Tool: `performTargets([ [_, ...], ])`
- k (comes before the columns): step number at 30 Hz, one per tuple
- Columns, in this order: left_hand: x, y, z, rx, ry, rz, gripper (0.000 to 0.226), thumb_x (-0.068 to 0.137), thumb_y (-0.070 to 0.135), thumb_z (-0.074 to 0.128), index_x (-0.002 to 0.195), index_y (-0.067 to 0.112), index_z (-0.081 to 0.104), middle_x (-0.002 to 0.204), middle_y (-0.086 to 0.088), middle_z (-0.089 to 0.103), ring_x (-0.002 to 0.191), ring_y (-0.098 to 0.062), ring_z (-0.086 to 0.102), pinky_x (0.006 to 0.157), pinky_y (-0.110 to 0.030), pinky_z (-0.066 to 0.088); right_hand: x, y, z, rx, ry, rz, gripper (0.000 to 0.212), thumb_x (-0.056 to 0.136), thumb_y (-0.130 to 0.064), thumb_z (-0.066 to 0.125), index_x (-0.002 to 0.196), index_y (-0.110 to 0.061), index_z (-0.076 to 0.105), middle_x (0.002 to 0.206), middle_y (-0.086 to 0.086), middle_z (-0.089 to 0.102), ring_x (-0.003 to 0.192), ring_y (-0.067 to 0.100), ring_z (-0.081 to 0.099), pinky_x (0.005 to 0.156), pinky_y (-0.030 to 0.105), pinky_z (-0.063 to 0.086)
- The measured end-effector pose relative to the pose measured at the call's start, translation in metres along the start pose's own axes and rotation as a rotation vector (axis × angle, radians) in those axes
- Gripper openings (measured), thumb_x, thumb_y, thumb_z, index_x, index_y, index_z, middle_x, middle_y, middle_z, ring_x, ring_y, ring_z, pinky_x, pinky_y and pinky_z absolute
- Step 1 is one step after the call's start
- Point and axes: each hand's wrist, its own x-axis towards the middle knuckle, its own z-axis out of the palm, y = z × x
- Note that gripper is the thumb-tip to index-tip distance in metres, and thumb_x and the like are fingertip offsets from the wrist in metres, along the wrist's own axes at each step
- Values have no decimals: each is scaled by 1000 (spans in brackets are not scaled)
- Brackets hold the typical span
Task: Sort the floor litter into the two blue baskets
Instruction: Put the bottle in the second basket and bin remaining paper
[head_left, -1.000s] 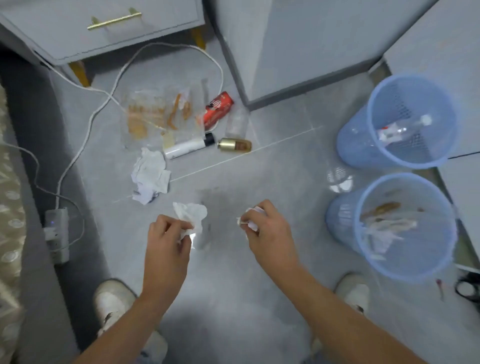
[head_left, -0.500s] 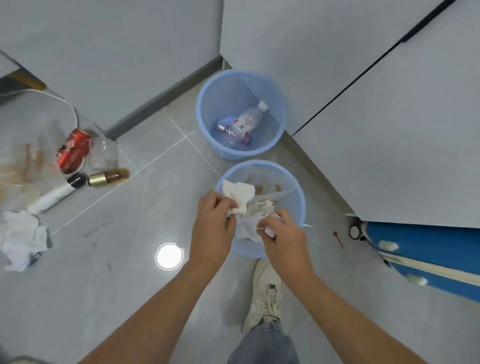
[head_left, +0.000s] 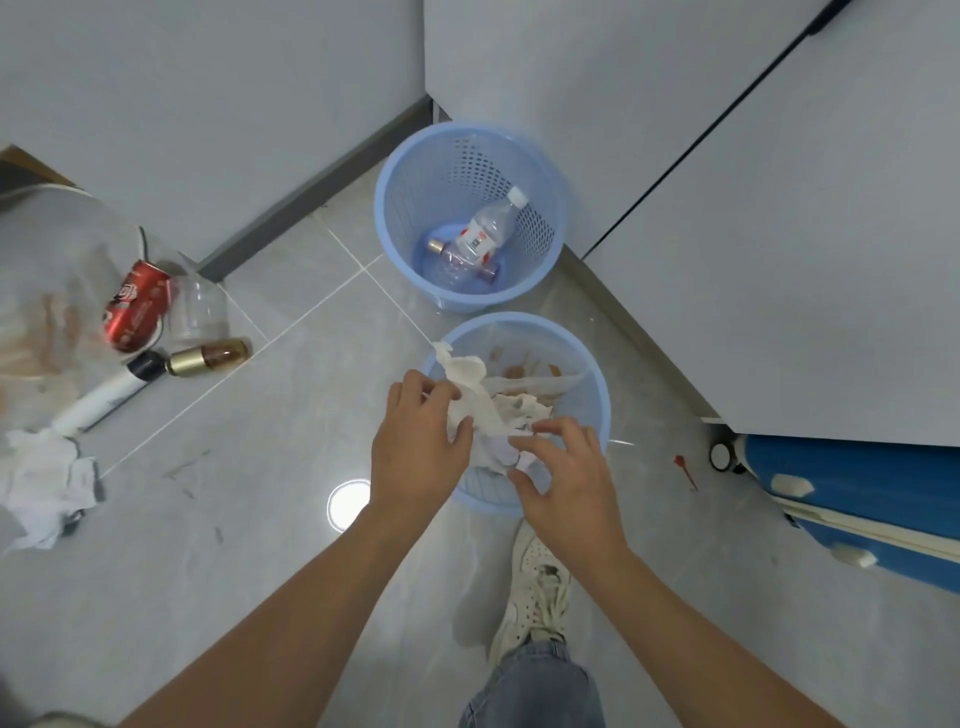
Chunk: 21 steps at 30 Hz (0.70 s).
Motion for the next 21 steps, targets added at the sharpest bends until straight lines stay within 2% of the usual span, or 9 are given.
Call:
performTargets([
  [4,-19,-17,-28,-34,41,0,24,91,34,71,109,19,64,104,3,54,98,-15,52,62,-23,44,-3,-42,5,0,34,-99,19,84,-14,77,102,-21,72,101,-5,57,100,19,54,75,37,52],
  [6,-32,-34,-47,-41,63,-7,22,91,33,70,107,19,65,105,3,54,99,-15,52,62,-22,42,-2,-70,14,-1,11,-135,16,85,-14,74,101,-19,72,99,-5,56,96,19,54,75,38,51],
  [9,-55,-77,-82,-54,97,-46,19,92,35,66,107,23,62,107,6,52,102,-14,51,61,-27,48,-3,-120,37,-4,-27,-206,15,86,-16,71,101,-17,70,97,-4,55,92,20,53,76,36,50],
  [12,-82,-138,-125,-60,131,-109,18,94,36,62,108,25,60,108,9,50,104,-12,49,62,-32,53,-4,-180,76,17,-63,-282,15,86,-13,72,101,-16,70,96,-3,57,91,19,55,77,33,49],
  [15,-111,-209,-165,-60,173,-178,17,95,35,62,108,26,61,108,10,50,104,-11,50,64,-31,54,-6,-247,129,42,-138,-362,17,86,-11,72,101,-17,69,97,-4,58,94,18,57,81,33,50],
  [21,-173,-363,-225,-59,223,-355,16,95,33,62,108,26,60,108,8,53,101,-14,52,70,-32,53,-17,-361,256,3,-321,-451,20,88,-16,69,107,-20,67,102,-6,58,98,18,58,79,33,52],
])
